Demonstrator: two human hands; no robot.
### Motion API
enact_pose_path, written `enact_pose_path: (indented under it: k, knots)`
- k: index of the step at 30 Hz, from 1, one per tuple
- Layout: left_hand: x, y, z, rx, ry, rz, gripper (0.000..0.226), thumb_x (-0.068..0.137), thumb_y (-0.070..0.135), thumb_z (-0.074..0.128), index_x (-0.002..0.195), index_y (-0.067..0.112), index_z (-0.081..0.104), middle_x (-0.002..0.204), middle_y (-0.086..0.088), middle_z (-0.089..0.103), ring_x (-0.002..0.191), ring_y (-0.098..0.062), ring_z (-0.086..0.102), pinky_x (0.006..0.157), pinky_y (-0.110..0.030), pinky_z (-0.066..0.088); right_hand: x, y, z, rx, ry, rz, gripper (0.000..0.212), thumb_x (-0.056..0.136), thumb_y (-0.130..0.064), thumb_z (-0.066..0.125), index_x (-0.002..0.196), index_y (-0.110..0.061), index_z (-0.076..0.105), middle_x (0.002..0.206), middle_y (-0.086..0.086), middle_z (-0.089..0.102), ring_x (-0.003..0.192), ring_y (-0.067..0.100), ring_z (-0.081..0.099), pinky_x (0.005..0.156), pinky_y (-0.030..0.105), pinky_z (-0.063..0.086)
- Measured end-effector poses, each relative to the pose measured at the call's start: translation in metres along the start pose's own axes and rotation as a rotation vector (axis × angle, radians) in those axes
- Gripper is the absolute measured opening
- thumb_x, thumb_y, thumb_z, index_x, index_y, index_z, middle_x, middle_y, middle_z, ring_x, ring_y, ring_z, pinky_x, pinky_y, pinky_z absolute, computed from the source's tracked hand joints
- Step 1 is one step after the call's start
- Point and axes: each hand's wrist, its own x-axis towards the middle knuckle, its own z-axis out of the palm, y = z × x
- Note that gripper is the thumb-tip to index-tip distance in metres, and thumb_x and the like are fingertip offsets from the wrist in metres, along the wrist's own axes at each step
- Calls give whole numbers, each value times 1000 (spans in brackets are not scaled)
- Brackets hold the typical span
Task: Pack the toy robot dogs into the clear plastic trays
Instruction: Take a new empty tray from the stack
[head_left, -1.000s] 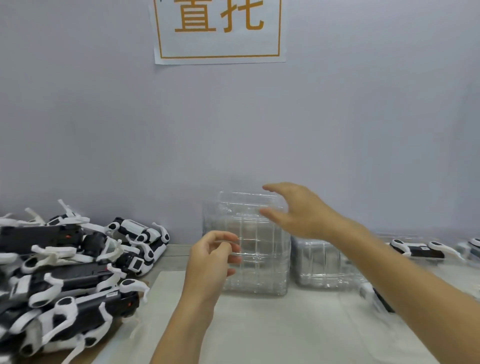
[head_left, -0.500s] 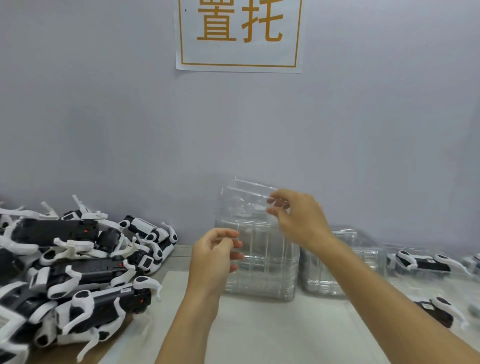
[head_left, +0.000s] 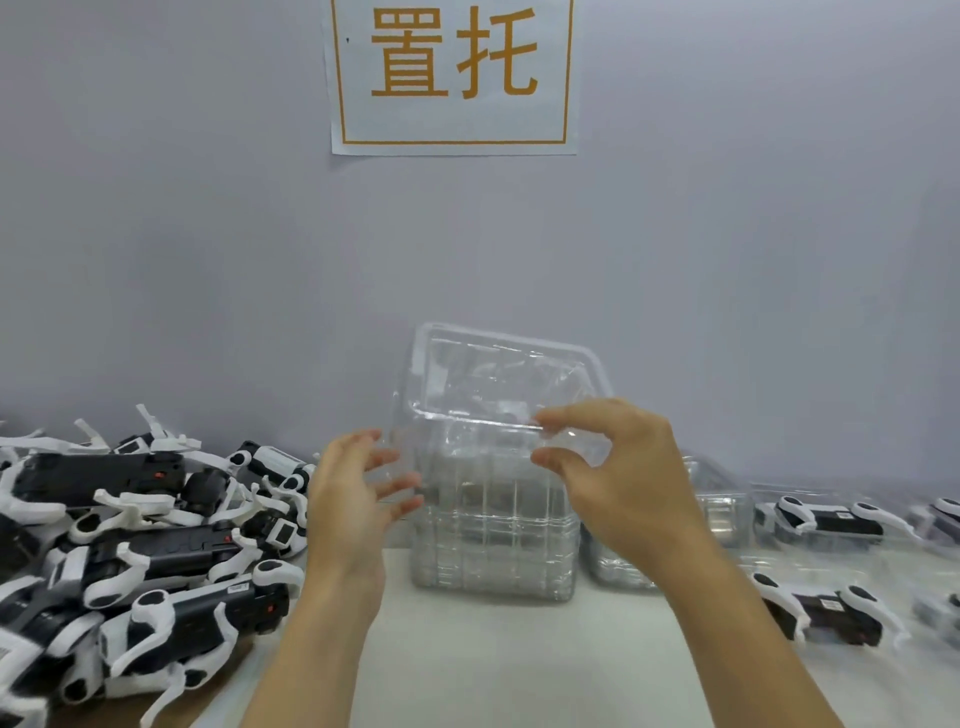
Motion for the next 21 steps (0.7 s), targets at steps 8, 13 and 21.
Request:
enact_pose_path:
  k: [8,13,21]
  knots:
    - [-1,26,-6,176,-134,18,42,77,64,66,113,42,63,115,6,64,87,-21,74,64,-35,56,-16,-1,-1,-118,-217,-52,22,80,-17,81,96,-32,79,85,-35,55,104,0,54,104,43,39]
    - [-1,24,-5,283,-126,34,43,91,27,67,127,47,55,107,8,66,88,-21,72,60,-29,45,-12,-2,-3,-55,-296,-88,21,82,-27,79,98,-39,75,101,-31,64,108,-4,55,99,20,38]
    - [-9,21,0,286,-328,-154,35,91,25,64,123,38,57,98,-2,60,71,-18,71,50,-27,49,-3,22,-23,245,-65,244,32,93,-40,63,123,-51,59,123,-14,52,113,-3,52,89,21,42]
